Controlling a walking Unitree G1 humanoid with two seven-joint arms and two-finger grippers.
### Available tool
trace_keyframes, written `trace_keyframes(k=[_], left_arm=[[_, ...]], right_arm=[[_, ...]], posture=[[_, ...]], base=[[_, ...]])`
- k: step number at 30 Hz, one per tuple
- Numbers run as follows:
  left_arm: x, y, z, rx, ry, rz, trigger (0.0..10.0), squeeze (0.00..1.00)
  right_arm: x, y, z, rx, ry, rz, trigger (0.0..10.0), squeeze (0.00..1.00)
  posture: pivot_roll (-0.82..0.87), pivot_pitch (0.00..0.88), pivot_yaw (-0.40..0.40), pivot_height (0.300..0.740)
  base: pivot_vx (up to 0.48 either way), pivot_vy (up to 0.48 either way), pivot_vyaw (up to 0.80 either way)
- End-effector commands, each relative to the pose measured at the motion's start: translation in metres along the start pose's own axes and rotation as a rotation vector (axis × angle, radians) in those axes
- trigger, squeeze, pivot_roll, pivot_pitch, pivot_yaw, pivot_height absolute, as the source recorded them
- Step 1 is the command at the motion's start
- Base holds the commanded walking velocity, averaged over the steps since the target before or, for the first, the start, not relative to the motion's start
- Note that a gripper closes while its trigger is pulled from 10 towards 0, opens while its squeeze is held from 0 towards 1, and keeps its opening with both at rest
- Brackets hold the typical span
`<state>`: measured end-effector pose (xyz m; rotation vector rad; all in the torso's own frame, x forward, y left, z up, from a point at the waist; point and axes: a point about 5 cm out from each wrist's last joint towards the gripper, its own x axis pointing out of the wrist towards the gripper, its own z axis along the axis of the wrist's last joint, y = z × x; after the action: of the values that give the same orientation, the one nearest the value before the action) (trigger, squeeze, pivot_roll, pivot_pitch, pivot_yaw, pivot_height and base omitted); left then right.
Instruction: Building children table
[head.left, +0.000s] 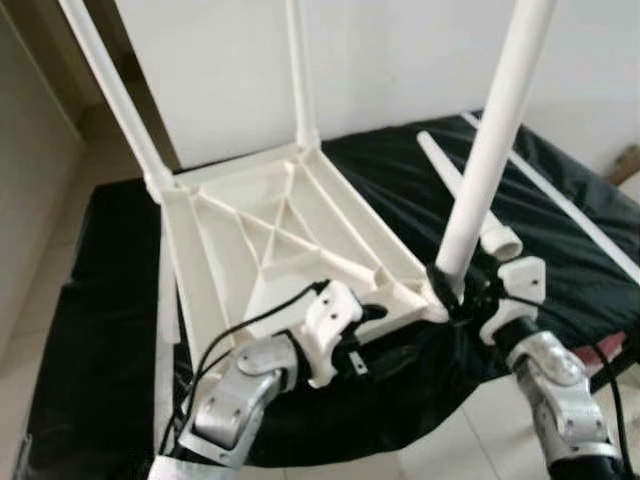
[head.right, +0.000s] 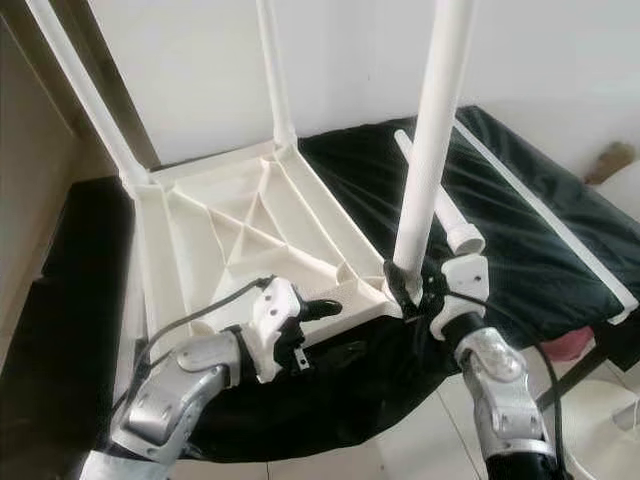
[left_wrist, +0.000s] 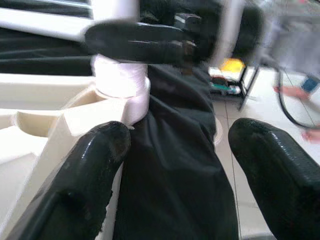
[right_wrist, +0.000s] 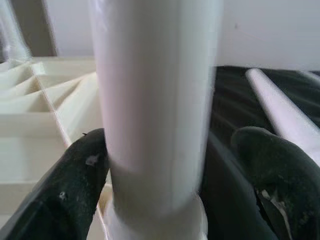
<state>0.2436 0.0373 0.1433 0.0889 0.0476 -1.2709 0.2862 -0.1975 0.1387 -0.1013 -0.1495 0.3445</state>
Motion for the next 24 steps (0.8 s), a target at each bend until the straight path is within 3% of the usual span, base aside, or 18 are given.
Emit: trace_keyframes(k=[1, 8, 19, 20, 21, 24], left_arm=[[0.001, -0.011, 0.007, 0.031, -0.002, -0.203, 10.0, 0.00], [0.007, -0.008, 0.010, 0.070, 0.018, -0.200, 10.0, 0.00], [0.013, 0.006, 0.006, 0.130, 0.044, -0.089, 10.0, 0.00], [0.014, 0.007, 0.006, 0.137, 0.043, -0.075, 10.0, 0.00], [0.016, 0.009, 0.005, 0.148, 0.050, -0.055, 10.0, 0.00], [0.018, 0.012, 0.003, 0.175, 0.065, -0.021, 10.0, 0.00]], right_arm=[[0.010, 0.001, -0.002, 0.002, 0.018, 0.062, 10.0, 0.00], [0.036, -0.005, -0.004, -0.027, 0.062, 0.185, 10.0, 0.00], [0.042, -0.006, -0.009, -0.049, 0.099, 0.262, 10.0, 0.00], [0.042, -0.006, -0.010, -0.050, 0.101, 0.266, 4.4, 0.00], [0.041, -0.007, -0.011, -0.049, 0.102, 0.267, 0.0, 0.00], [0.039, -0.009, -0.013, -0.048, 0.105, 0.270, 0.0, 0.00]], posture=[[-0.11, 0.000, 0.085, 0.740], [-0.09, 0.000, 0.075, 0.740], [-0.08, 0.000, 0.062, 0.740], [-0.08, 0.000, 0.063, 0.740], [-0.08, 0.000, 0.061, 0.740], [-0.08, 0.000, 0.058, 0.740]], base=[[0.000, 0.000, 0.00], [0.000, 0.000, 0.00], [0.000, 0.000, 0.00], [0.000, 0.000, 0.00], [0.000, 0.000, 0.00], [0.000, 0.000, 0.00]])
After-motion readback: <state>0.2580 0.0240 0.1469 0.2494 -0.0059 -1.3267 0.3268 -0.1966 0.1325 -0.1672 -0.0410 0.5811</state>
